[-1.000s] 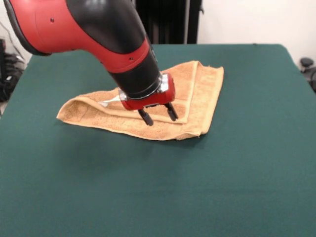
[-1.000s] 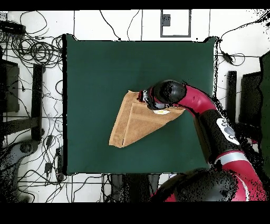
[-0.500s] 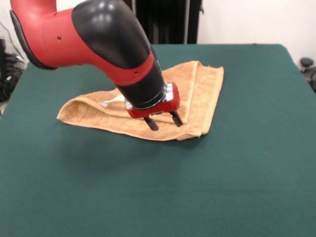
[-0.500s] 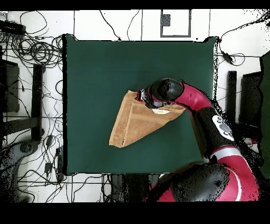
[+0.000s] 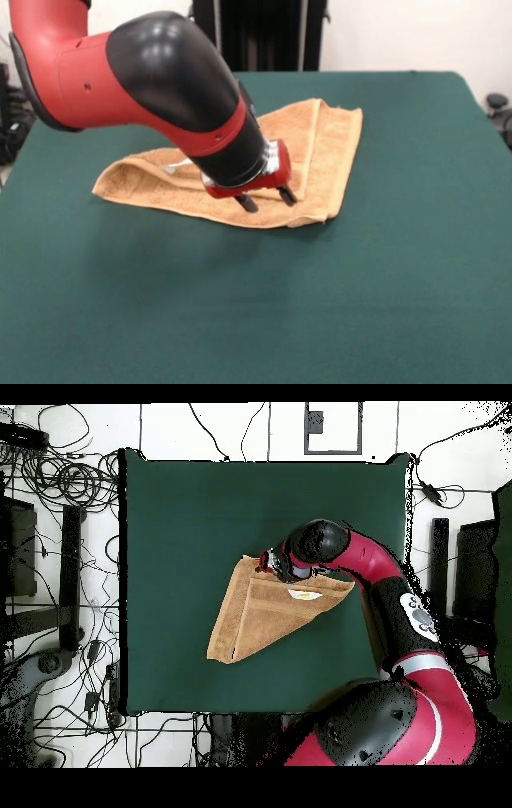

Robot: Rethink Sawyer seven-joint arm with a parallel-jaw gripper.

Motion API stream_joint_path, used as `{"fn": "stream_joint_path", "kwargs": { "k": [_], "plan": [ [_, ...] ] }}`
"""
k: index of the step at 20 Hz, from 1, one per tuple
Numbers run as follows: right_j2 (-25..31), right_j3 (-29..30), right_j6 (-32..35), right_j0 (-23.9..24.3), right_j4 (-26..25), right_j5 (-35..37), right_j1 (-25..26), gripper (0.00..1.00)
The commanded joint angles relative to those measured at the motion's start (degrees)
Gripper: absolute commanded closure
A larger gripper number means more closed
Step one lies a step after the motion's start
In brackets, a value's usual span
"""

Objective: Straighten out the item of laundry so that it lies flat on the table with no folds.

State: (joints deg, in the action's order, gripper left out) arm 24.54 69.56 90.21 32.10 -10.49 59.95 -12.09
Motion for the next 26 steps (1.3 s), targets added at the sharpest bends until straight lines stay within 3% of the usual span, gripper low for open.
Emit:
{"fn": "stream_joint_path", "kwargs": {
  "k": [1,23,26],
  "plan": [
    [4.08,-4.64,1.3,-4.55,3.27,3.54,5.03,0.0],
    [3.22,-0.72,2.91,-3.77,5.54,7.08,5.09,0.0],
    [1.68,-1.24,5.59,-4.48,6.17,11.56,4.8,0.0]
  ]
}}
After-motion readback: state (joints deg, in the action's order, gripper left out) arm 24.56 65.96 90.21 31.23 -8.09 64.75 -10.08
